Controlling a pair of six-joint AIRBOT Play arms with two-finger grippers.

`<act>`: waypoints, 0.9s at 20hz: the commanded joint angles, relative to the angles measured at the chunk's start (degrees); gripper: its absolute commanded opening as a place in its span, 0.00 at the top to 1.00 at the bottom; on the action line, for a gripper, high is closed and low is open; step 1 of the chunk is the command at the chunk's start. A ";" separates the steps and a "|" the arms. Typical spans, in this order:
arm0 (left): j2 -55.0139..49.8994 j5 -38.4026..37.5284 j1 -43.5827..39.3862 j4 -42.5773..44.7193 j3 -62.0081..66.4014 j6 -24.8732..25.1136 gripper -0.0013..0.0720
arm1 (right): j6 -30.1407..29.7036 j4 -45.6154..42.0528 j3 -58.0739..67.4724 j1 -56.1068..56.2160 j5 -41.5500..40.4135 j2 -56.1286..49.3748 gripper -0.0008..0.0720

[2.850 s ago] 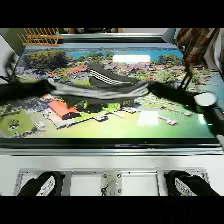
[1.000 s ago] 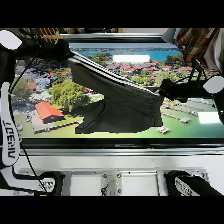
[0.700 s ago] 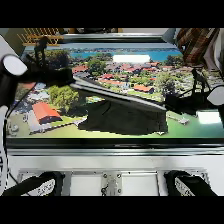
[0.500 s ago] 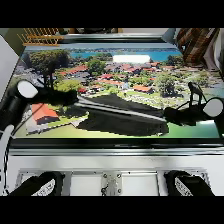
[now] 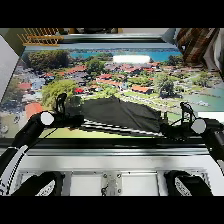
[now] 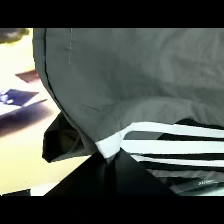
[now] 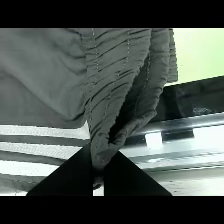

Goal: Fold the clothes and pants, and hang the long-sleeved shirts on hangers.

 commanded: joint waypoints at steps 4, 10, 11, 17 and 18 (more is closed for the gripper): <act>2.93 -5.42 1.55 0.09 8.57 -0.02 0.35 | -0.02 5.38 6.12 -0.52 0.50 2.34 0.00; 11.65 -7.06 3.67 -0.02 14.27 -0.07 0.35 | -12.94 7.87 14.73 -17.73 9.29 -0.37 0.00; 12.13 -7.26 2.97 0.07 14.27 -0.04 0.35 | -16.11 10.93 14.53 -21.35 9.73 -2.86 0.00; 10.03 -6.69 -3.41 0.04 14.27 -0.13 0.97 | -30.58 18.18 14.16 -28.04 5.49 -21.33 0.00; 9.20 -6.69 -4.46 0.02 14.27 -0.26 0.97 | -32.72 18.25 14.16 -28.00 4.92 -24.28 0.00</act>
